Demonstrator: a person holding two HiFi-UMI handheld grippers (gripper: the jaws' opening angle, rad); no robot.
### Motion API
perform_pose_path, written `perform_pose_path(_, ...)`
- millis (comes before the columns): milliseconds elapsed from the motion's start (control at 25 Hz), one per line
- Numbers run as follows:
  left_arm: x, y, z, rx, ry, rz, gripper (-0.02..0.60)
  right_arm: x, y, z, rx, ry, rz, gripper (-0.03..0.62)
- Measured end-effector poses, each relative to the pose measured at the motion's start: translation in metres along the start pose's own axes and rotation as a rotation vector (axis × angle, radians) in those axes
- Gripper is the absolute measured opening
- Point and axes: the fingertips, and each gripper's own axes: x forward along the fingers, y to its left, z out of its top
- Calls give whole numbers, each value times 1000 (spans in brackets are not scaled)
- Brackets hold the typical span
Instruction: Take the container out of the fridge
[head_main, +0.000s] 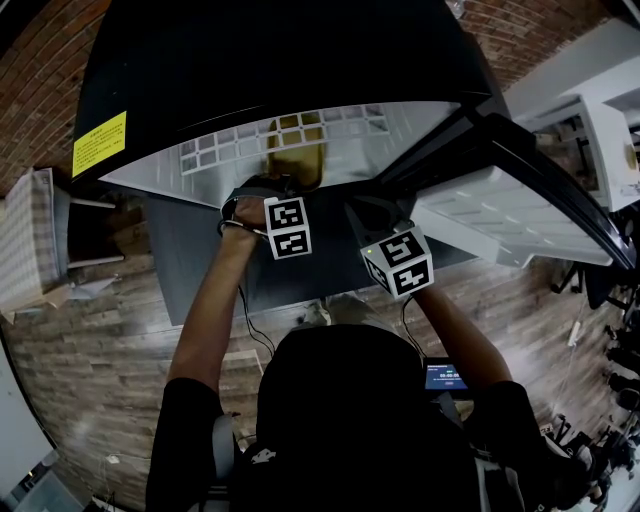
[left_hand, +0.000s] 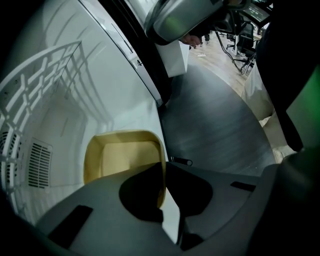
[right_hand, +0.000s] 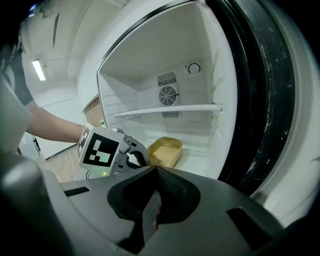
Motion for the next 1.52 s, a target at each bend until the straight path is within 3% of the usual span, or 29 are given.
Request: perform_pose_path(1520, -104, -111, 6, -91, -56, -95, 23, -68, 95, 14, -86, -144, -63, 40)
